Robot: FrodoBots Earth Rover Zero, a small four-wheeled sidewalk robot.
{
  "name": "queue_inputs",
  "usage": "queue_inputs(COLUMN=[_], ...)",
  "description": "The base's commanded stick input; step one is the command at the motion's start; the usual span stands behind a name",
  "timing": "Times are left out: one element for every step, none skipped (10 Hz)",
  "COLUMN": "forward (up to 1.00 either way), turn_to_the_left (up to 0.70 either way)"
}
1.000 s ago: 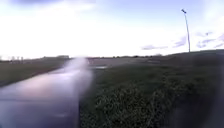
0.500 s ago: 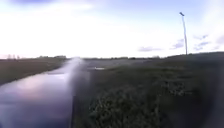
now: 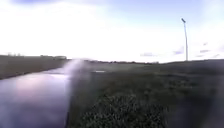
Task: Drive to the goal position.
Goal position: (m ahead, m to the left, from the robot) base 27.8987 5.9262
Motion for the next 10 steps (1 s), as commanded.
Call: queue_inputs(forward=[0.45,0.45,0.45,0.45,0.45,0.45,0.45,0.45,0.45,0.45], turn_to_the_left=[0.27,0.27,0.27,0.27,0.27,0.27,0.27,0.27,0.27,0.27])
